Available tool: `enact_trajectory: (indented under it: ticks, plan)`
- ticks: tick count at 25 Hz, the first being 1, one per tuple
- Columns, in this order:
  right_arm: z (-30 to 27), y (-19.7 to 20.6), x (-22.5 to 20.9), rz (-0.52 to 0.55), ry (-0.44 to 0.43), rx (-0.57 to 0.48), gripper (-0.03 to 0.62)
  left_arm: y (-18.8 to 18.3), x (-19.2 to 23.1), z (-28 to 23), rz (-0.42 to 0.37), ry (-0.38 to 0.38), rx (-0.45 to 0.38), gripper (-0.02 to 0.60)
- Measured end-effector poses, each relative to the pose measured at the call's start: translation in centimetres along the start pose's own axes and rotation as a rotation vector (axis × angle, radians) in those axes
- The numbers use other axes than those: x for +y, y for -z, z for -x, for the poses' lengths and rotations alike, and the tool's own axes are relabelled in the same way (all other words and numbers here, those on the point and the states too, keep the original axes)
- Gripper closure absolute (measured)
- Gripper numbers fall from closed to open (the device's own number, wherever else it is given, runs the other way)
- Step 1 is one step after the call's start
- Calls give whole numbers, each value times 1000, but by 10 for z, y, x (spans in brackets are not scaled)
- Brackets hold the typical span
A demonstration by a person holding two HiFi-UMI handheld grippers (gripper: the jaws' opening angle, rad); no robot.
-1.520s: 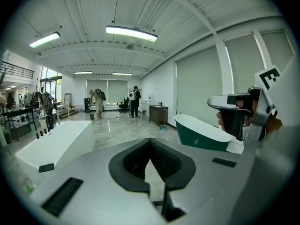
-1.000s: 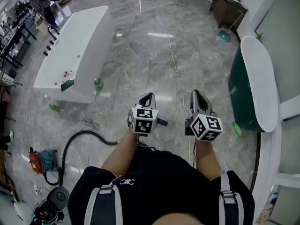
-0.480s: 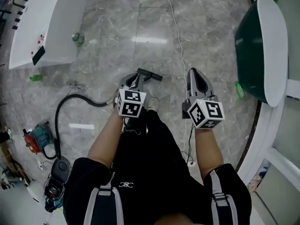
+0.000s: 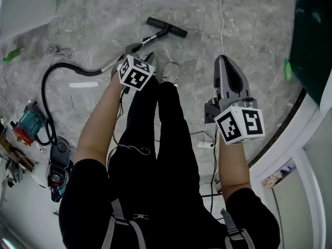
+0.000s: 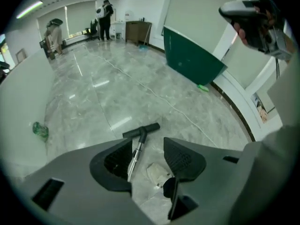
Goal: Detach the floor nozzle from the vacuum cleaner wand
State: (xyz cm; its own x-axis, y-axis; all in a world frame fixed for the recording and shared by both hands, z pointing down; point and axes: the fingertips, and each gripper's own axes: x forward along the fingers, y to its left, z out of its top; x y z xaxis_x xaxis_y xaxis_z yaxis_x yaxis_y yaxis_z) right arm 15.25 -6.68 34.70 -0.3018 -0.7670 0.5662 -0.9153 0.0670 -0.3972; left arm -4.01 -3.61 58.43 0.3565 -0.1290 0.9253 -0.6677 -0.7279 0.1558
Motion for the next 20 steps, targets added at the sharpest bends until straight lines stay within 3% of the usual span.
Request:
enact_trajectory:
  ticks: [9, 13, 20]
  plan:
    - [-95, 138, -94, -9, 25, 80, 580, 140, 37, -226, -234, -45, 284, 373]
    - [-137, 157, -116, 0, 12, 56, 580, 184, 59, -287, -220, -87, 353, 373]
    - [-174, 183, -140, -25, 11, 66, 580, 225, 78, -341, -180, -118, 409, 373]
